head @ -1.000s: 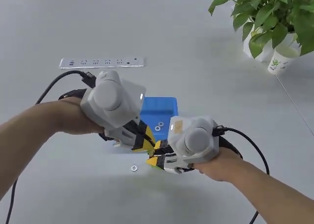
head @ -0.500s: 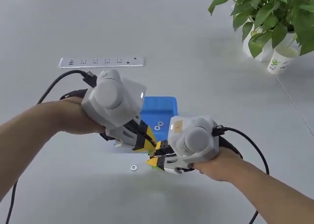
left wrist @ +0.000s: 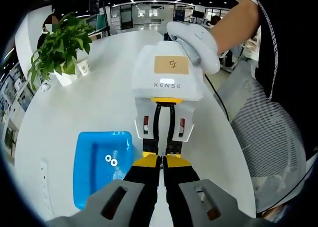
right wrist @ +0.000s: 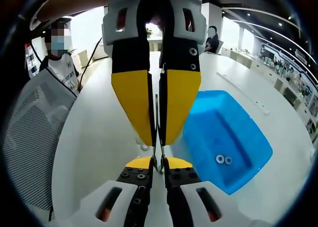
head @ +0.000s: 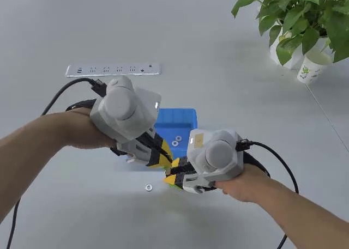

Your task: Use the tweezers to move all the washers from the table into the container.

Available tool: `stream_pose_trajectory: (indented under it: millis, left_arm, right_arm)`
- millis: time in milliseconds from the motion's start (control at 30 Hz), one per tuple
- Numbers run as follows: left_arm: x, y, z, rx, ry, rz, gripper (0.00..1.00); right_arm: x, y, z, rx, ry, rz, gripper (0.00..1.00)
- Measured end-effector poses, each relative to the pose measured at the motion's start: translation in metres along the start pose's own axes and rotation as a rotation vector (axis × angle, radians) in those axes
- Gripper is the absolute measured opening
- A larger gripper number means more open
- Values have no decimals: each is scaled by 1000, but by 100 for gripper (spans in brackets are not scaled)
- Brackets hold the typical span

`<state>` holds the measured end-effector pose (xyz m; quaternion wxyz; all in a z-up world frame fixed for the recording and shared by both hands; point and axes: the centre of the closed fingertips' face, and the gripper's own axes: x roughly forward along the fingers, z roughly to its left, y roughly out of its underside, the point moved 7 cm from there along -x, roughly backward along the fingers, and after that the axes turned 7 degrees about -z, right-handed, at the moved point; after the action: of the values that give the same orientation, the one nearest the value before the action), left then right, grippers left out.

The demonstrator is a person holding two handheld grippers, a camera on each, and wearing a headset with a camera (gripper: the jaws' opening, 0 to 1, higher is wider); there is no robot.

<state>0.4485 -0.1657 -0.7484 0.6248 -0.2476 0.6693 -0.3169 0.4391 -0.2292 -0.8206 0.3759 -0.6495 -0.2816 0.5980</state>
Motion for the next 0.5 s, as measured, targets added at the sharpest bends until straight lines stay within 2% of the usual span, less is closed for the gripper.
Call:
stream_pose_trajectory:
  millis: [500]
  left_arm:
    - [1, -1, -3, -7, 7, 7, 6]
  right_arm:
    - [0, 0, 3, -6, -5, 7, 10]
